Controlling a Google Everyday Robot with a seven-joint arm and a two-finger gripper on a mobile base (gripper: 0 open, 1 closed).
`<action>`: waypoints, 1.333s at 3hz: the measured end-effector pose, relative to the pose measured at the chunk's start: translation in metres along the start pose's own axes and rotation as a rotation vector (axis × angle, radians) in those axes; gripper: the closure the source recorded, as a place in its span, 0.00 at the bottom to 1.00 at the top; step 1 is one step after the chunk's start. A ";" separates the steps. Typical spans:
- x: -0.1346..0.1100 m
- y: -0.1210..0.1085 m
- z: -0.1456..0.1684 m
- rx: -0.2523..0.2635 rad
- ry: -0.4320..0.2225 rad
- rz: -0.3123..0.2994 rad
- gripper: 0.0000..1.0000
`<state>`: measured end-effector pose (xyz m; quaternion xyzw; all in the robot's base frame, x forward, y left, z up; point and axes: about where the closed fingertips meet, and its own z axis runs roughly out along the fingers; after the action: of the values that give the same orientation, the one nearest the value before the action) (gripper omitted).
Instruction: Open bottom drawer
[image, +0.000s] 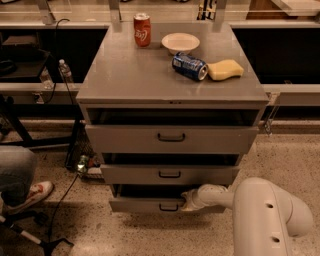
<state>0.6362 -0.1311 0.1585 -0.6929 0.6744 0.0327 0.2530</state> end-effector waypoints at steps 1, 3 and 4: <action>-0.001 0.002 0.001 -0.003 -0.001 0.000 0.22; -0.002 0.004 0.003 -0.007 -0.003 0.000 0.00; -0.001 0.006 -0.003 0.010 0.008 -0.001 0.00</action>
Offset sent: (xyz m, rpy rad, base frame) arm -0.0010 0.0010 -0.0011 0.0007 0.0019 0.0011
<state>0.6294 -0.1312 0.1595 -0.6919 0.6754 0.0264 0.2540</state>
